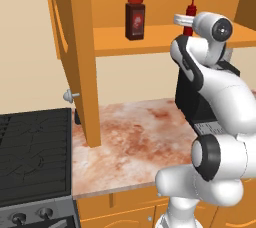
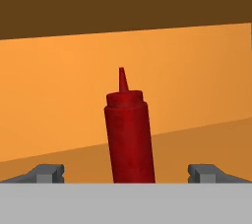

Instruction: Collect the paprika, ketchup, and shaker from the cabinet and place them next to the stove.

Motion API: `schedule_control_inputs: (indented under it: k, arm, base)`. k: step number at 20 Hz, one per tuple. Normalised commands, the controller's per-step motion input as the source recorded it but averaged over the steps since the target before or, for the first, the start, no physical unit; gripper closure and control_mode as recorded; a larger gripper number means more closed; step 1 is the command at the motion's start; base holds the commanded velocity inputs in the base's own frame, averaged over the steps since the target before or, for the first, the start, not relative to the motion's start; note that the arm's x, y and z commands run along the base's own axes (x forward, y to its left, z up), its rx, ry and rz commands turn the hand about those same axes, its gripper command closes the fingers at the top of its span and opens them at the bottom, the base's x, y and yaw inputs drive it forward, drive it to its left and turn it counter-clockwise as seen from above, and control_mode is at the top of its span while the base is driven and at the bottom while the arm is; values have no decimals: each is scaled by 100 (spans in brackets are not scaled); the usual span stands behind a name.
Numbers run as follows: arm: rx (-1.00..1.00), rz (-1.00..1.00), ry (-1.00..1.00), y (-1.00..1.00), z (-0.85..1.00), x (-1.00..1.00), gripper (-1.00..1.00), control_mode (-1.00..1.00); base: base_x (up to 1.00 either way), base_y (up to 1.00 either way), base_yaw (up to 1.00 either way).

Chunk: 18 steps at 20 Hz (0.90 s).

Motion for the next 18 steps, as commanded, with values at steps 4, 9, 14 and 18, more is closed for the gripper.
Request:
schedule_control_inputs:
  k: [4, 9, 14, 18]
  arm:
    - [0, 0, 0, 0, 0, 21, -100, -100]
    - [0, 0, 0, 0, 0, 16, -100, -100]
    - [0, 0, 0, 0, 0, 16, -100, -100]
    - [0, 0, 0, -6, 0, 15, -100, -100]
  base:
    - [0, 0, 0]
    - [0, 0, 0]
    - [0, 0, 0]
    - [0, 0, 0]
